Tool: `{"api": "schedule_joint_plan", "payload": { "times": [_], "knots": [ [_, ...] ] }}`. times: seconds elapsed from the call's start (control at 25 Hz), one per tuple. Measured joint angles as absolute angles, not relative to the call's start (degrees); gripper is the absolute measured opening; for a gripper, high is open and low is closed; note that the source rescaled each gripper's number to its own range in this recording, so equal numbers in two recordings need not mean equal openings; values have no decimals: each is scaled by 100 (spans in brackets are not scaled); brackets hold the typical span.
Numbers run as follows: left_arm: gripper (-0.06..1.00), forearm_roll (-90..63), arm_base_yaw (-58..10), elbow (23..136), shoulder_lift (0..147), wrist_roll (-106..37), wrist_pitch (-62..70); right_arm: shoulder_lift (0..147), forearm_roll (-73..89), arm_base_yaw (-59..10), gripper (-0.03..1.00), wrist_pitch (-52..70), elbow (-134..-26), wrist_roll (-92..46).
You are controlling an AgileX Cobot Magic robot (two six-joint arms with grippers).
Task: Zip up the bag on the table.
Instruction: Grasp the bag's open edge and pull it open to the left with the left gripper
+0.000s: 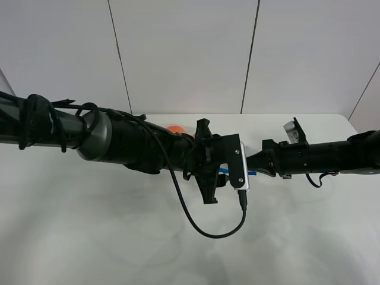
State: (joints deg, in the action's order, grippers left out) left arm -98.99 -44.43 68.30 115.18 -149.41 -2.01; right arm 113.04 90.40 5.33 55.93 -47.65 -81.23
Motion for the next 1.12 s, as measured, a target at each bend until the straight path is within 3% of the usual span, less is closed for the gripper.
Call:
{"api": "schedule_joint_plan", "payload": {
  "times": [0.76, 1.12],
  "knots": [
    [86, -9899, -4443, 6940, 11941, -14854, -192, 11304, 9040, 533, 0, 5547, -4765, -8124],
    [67, -9899, -4443, 6940, 11941, -14854, -217, 11304, 9040, 533, 0, 5547, -4765, -8124]
  ]
}}
